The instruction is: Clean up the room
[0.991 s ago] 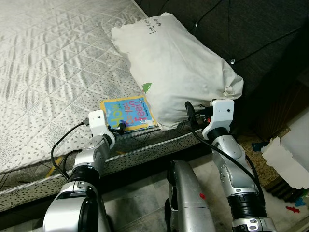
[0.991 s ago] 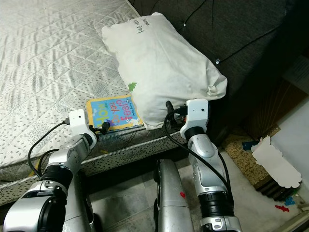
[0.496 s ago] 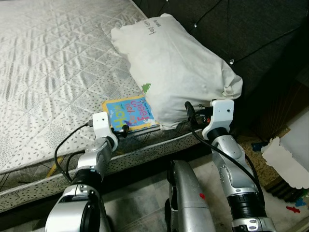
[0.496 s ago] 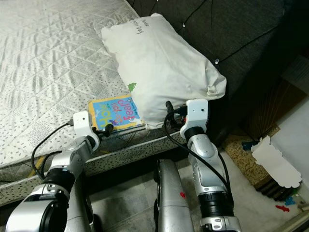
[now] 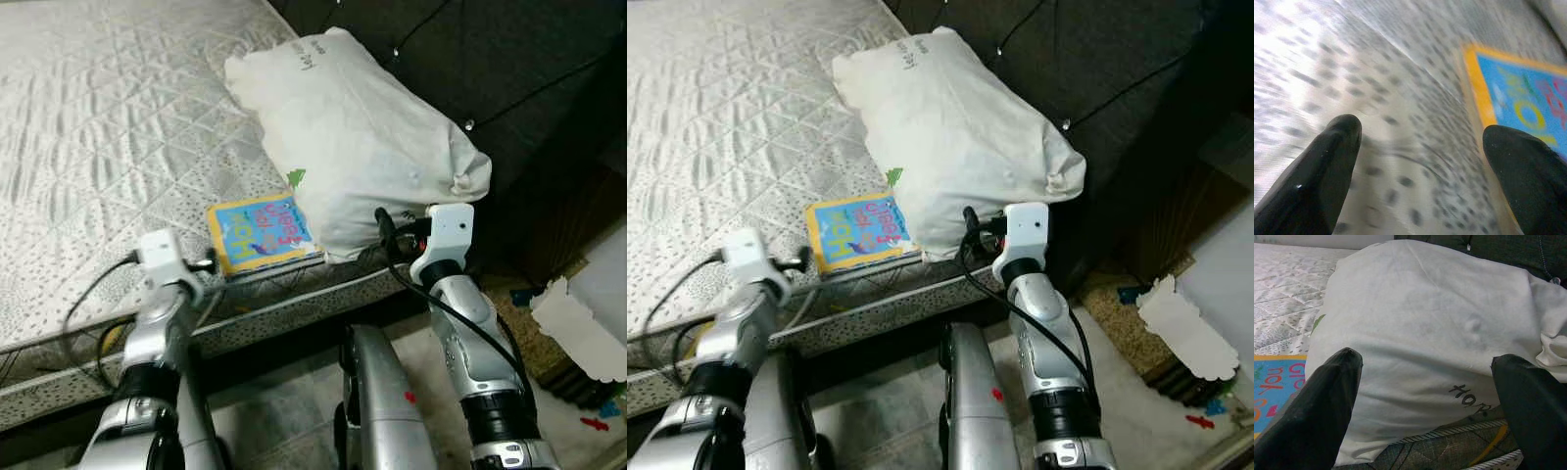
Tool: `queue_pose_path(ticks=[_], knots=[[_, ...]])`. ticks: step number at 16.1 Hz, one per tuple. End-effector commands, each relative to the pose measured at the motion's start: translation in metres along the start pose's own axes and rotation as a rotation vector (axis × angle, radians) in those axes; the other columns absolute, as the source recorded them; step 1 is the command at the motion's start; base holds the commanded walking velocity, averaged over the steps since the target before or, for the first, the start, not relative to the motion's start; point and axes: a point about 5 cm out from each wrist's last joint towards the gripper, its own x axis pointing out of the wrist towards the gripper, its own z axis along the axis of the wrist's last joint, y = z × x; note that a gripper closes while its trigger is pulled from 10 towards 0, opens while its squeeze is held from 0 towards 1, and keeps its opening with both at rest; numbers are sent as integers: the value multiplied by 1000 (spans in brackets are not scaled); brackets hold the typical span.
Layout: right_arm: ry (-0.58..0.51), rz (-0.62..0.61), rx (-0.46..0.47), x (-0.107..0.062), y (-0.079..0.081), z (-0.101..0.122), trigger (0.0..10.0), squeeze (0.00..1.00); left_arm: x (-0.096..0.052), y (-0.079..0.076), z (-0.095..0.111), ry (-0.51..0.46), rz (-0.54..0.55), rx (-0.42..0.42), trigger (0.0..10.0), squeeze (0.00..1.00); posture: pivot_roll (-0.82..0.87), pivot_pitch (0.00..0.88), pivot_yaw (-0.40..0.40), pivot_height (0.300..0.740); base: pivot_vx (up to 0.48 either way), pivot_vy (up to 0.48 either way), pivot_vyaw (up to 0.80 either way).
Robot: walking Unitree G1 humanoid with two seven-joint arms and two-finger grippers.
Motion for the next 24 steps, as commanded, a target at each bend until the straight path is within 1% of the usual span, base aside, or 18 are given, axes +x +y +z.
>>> queue_pose_path(ticks=[1, 2, 4, 5, 6, 8, 9, 10, 11, 12, 14, 15, 16, 17, 18, 21, 24], knots=[[-12, -5, 2, 2, -2, 2, 10000, 0, -4, 1, 11, -93, 25, -7, 10000, 0, -131, 8, -47, 495, 0, 0, 0], [-13, 3, 12, 4, 1, 2, 10000, 0, -9, 0, 16, -147, 33, -10, 10000, 0, -124, 5, -47, 495, 0, 0, 0], [-13, 19, 30, 7, 6, 2, 10000, 0, -15, 1, 19, -201, 48, 6, 10000, 0, -106, 0, -45, 495, 0, 0, 0], [-15, 38, 41, 10, 12, 2, 10000, 0, -22, 1, 21, -235, 58, 40, 10000, 0, -94, 0, -43, 495, 0, 0, 0], [-26, 67, 64, 16, 19, 4, 10000, 0, -29, -2, 23, -242, 49, 106, 10000, 0, -75, 0, -40, 495, 0, 0, 0], [-30, 90, 91, 24, 30, 7, 10000, 0, -35, -9, 31, -282, 17, 156, 10000, 0, -54, 0, -32, 495, 0, 0, 0], [-31, 111, 108, 27, 33, 9, 10000, 0, -35, -10, 34, -290, 12, 175, 10000, 0, -49, 0, -28, 495, 0, 0, 0], [-38, 121, 116, 28, 35, 11, 10000, 0, -35, -11, 36, -298, 7, 175, 10000, 0, -46, 0, -26, 495, 0, 0, 0], [-79, 156, 149, 33, 44, 20, 10000, 0, -38, -15, 44, -325, -20, 155, 10000, 0, -42, 0, -16, 505, 0, 0, 0], [-91, 163, 152, 35, 48, 24, 10000, 0, -40, -16, 47, -335, -26, 166, 10000, 0, -34, 0, -12, 519, 0, 0, 0], [-107, 166, 180, 37, 57, 28, 10000, 0, -39, -19, 45, -321, -11, 189, 10000, 0, -39, 0, -6, 542, 0, 0, 0], [-109, 168, 180, 36, 58, 28, 10000, 0, -39, -19, 44, -315, -12, 189, 10000, 0, -44, 0, -1, 552, 0, 0, 0], [-103, 155, 185, 34, 55, 24, 10000, 0, -40, -18, 42, -297, -27, 187, 10000, 0, -45, 0, 3, 570, 0, 0, 0], [-95, 143, 186, 33, 52, 22, 10000, 0, -40, -17, 41, -295, -26, 198, 10000, 0, -42, 0, 4, 575, 0, 0, 0], [-79, 124, 183, 30, 48, 15, 10000, 0, -42, -15, 37, -286, -32, 210, 10000, 0, -40, 0, 8, 589, 0, 0, 0], [-36, 90, 205, 21, 42, 0, 10000, 0, -48, -13, 22, -235, -63, 196, 10000, 0, -37, 0, 6, 622, 0, 0, 0], [-43, 98, 192, 20, 41, 3, 10000, 0, -49, -20, 25, -259, -92, 233, 10000, 0, -46, 0, 7, 650, 0, 0, 0]])
